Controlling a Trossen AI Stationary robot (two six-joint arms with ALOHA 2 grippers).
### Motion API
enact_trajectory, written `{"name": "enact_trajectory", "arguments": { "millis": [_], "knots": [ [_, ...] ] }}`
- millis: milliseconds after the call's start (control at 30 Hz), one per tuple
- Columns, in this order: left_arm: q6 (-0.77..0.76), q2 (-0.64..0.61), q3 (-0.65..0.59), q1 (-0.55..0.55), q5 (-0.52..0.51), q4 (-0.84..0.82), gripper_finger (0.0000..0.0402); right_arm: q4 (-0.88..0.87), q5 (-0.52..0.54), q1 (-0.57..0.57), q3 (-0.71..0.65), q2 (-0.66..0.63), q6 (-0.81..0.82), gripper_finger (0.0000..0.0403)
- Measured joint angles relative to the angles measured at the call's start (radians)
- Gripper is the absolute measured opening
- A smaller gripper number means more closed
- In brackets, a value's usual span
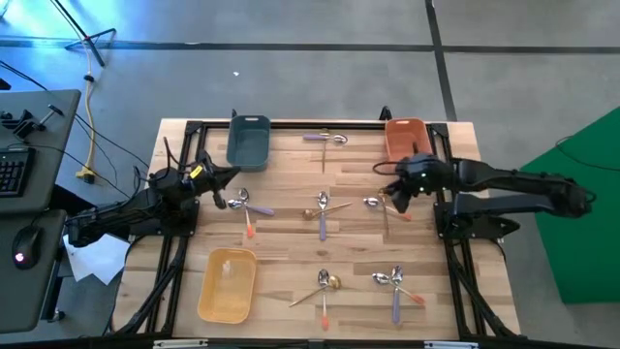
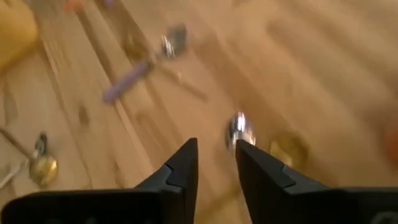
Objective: Sort silverware by color (type)
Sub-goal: Put the middle right orange spoon into the orange bin
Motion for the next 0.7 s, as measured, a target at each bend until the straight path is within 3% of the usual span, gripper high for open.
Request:
{"name": "enact_trajectory", "arguments": {
  "millis": [200, 467, 700],
  "knots": [
    [0.0, 0.0, 0.0, 0.0, -0.035, -0.001, 0.0, -0.072, -0.079, 0.072, -0.026, 0.131, 0.084, 0.0119],
    [0.0, 0.0, 0.0, 0.0, -0.037, -0.003, 0.0, -0.089, 0.049, 0.094, -0.051, 0.281, 0.007, 0.0124],
    [-0.001, 0.0, 0.0, 0.0, -0.044, -0.019, 0.0, -0.076, 0.037, 0.071, -0.052, 0.423, -0.016, 0.0124]
  ]
}}
